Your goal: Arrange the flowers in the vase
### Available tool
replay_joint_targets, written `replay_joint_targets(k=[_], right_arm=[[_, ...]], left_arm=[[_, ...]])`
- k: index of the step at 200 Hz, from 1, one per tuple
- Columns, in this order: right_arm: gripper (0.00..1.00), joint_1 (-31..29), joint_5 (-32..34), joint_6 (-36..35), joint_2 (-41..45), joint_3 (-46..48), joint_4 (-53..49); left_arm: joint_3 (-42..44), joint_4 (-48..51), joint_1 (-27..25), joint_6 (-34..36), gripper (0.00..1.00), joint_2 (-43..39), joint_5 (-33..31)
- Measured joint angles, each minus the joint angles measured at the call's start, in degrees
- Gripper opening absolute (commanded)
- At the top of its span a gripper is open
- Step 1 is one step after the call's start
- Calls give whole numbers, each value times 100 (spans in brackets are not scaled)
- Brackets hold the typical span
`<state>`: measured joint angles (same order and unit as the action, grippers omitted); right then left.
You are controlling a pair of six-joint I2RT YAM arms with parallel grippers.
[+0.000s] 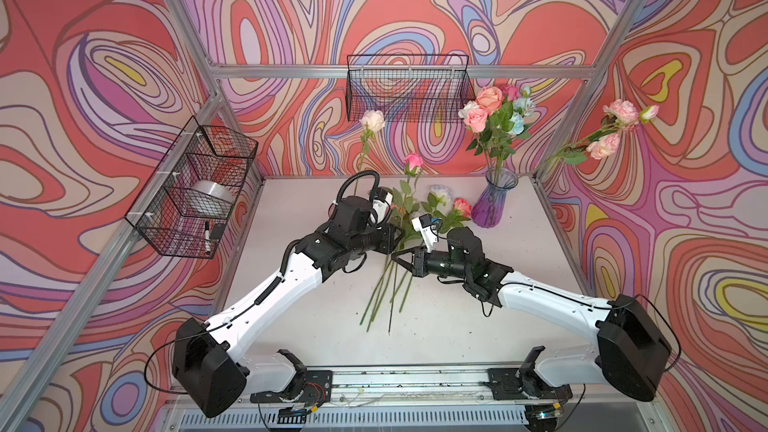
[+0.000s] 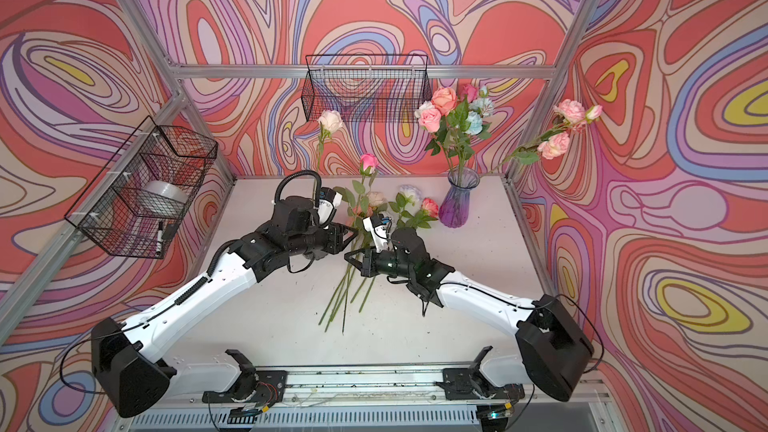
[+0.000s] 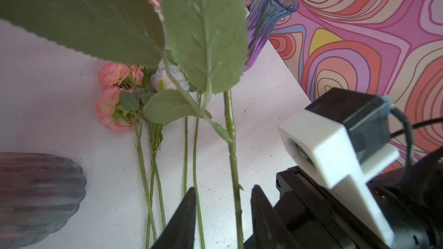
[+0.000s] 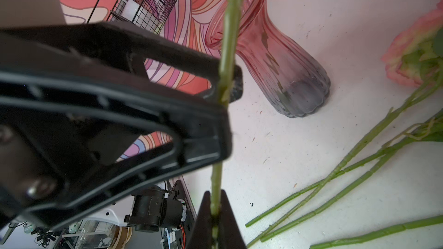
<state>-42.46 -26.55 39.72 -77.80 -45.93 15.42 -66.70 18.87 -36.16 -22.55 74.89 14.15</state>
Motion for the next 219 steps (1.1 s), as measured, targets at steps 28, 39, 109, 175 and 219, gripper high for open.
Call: replay_joint_targets(k=[28,39,109,175,219], right_arm=[[2,0,-2,20,0,0,-9],[2,0,0,26,-4,0,-11],[39,-13,160,83,2,0,28],[42,-17,761,-192,881,197,-483],[42,-24,1292,-422,1211,319,-885]], left_arm=[[48,-44,0,-13,18,74,83],[50,-83,-2,-15,14,96,136],[83,-240,2,-17,0,87,179],[-973,197,2,754,0,-402,-1113],[-1073,-708,11,1696,0,-1469,-2393]])
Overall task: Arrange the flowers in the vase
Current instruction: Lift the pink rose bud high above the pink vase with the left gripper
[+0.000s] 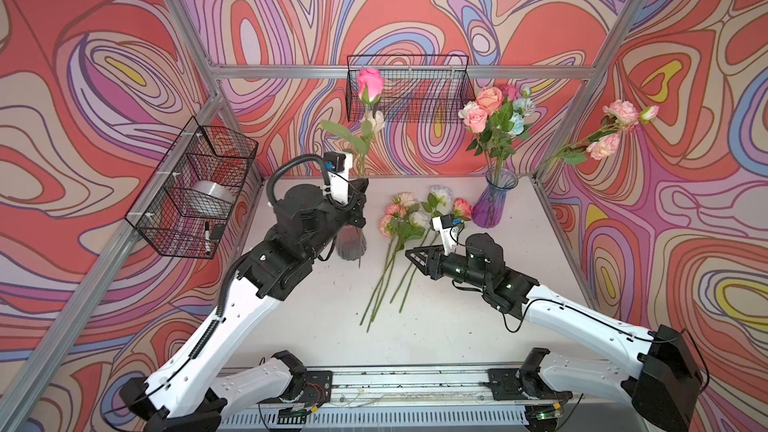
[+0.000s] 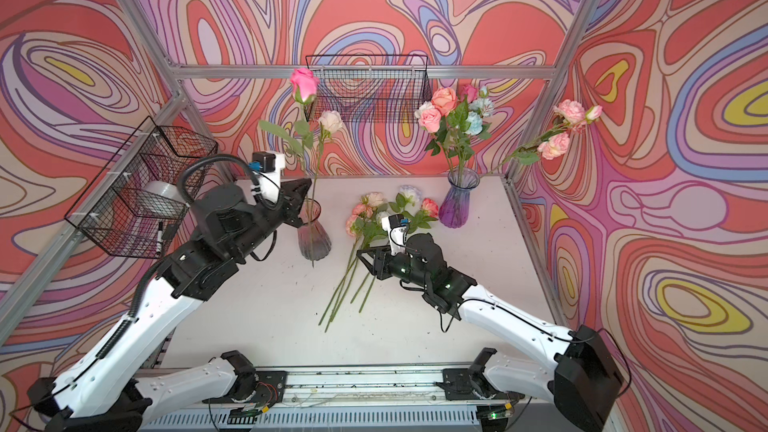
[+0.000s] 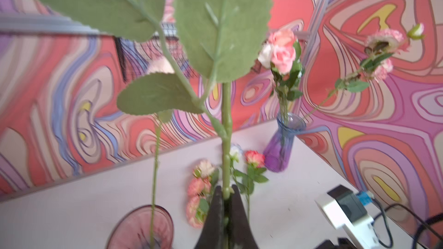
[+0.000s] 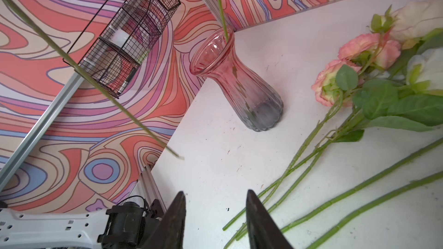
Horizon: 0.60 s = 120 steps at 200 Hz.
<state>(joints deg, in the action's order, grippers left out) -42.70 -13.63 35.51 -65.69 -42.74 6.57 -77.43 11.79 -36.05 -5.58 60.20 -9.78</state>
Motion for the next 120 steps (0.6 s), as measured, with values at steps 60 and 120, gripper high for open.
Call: replay_joint_targets(k=[60,120], right_arm=[[42,-4,216,-98,-116,24,-98],[41,-4,227,-111,-181,155,-90]], left_arm=[[-131,-1832,688,905,0,518,-1106],[-118,-2312,1412,433,0,1488,-850]])
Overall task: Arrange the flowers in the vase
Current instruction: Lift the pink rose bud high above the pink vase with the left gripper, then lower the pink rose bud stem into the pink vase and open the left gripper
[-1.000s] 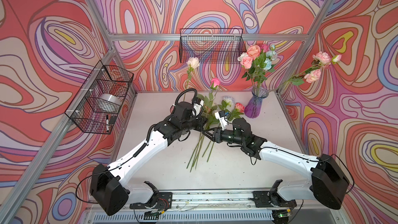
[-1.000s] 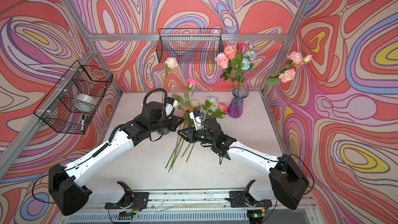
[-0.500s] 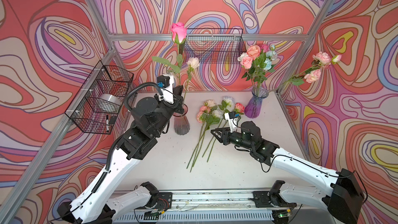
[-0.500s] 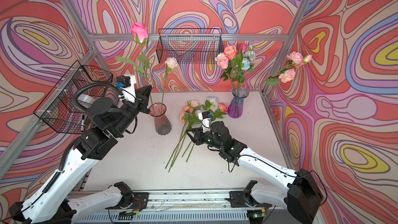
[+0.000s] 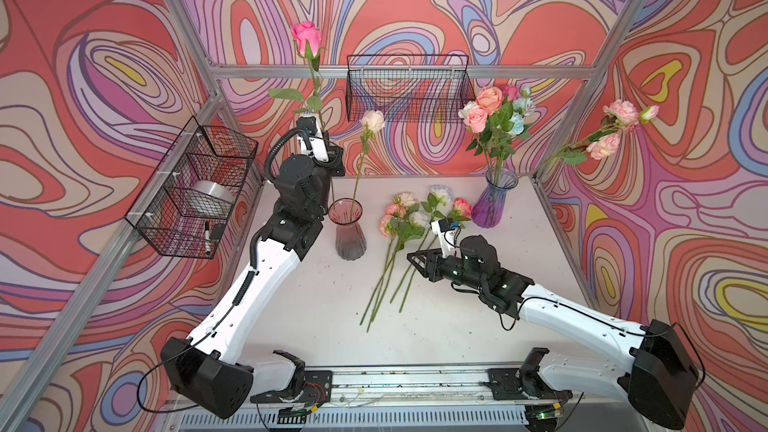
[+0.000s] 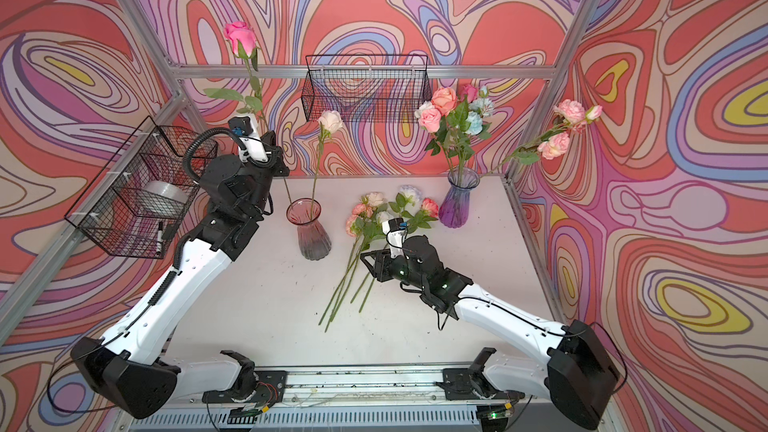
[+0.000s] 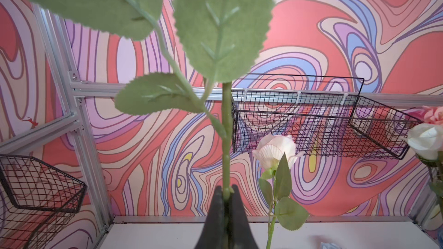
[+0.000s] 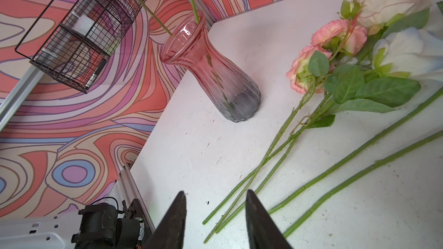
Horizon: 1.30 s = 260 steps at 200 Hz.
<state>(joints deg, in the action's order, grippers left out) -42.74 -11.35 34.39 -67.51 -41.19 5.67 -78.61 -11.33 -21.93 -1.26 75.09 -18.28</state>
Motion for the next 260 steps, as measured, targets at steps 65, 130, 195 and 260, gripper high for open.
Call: replay_joint_targets(k=[65,130,195,260], right_arm=[[41,0,28,-70,-2,42,-20],[42,0,7,-42,-219,39,28],[42,0,-13,-37,-210,39,48],[42,0,-2,-44,-118,39,24]], left_arm=[[750,-164,138,-549,0,0,175],[1025,590,138,-1021,13,44,455],[986,1790,138,-1250,23,269,522],[999,2144,138,-1274,31,-140,629]])
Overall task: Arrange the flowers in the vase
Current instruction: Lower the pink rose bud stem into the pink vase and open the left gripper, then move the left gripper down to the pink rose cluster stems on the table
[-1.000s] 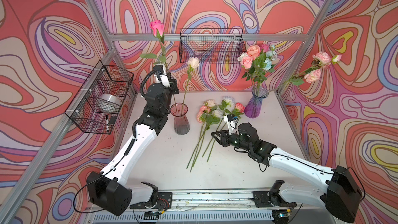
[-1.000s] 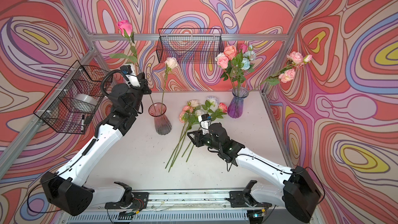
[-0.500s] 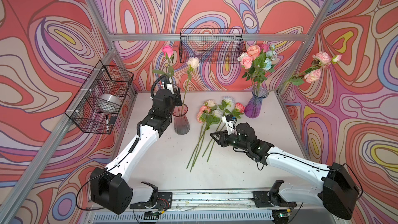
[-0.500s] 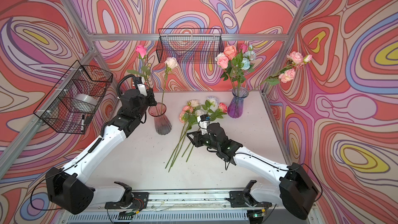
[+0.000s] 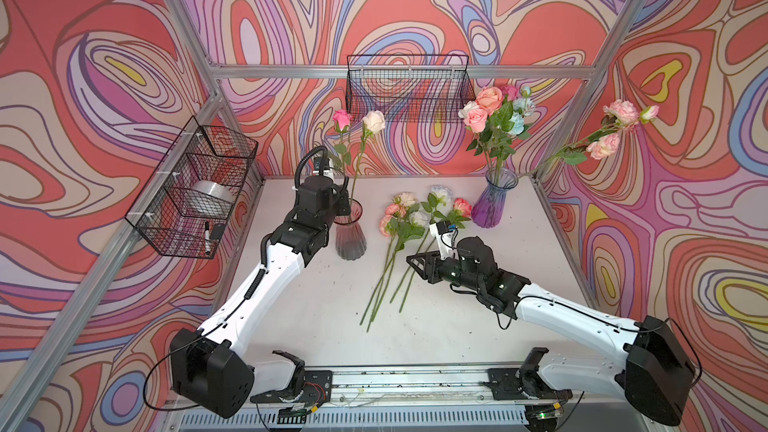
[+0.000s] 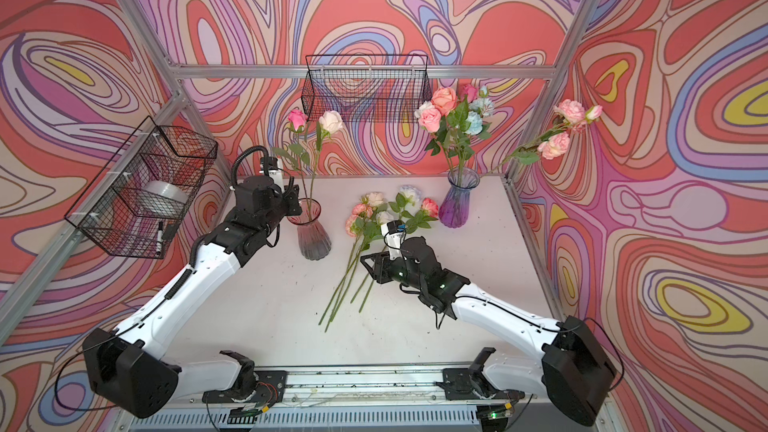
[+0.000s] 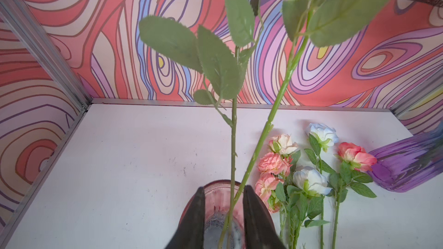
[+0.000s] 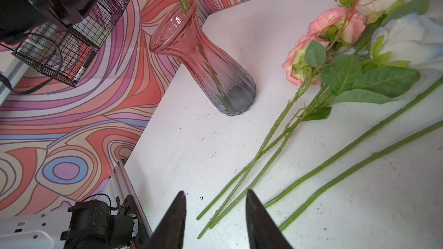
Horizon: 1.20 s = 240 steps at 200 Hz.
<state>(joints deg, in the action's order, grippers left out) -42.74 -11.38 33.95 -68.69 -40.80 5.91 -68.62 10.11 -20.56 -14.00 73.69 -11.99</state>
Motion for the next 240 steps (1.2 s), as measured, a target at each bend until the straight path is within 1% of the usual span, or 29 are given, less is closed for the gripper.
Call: replay_joint_targets(k=[21,41,57,75,85,98,120,133,153,188,216,240], right_arm=[[41,0,15,-2,24,0,-9],[41,0,181,2,63,7,-42],[41,0,573,85,179,94,-83],[43,-7,1283,319,411,264,-243],[43,-4,1762,498,540,352,-407],[41,22,2280,743,647,444,-601],[38,129,2780,1034,667,562,-813],[37,208,2911,1185,599,588,-903],[35,275,2940,1340,439,590,-953],[34,293,2929,1443,369,592,-977],[34,297,2900,1436,382,610,-973],[35,308,2839,1392,424,643,-975]], left_arm=[[15,175,0,-39,37,-352,24],[15,507,0,-136,38,-688,138],[26,848,-2,-240,35,-892,328],[184,1196,-66,-323,30,-1062,562],[332,1401,-221,-363,28,-1121,588],[538,1703,-638,-382,27,-1128,566],[807,2033,-1388,-437,26,-981,487],[918,2105,-1720,-501,26,-791,452],[957,2107,-1923,-614,25,-328,424],[839,1967,-1991,-807,25,883,400],[463,1825,-2002,-874,29,1899,280],[-17,1788,-2002,-879,33,2533,111]])
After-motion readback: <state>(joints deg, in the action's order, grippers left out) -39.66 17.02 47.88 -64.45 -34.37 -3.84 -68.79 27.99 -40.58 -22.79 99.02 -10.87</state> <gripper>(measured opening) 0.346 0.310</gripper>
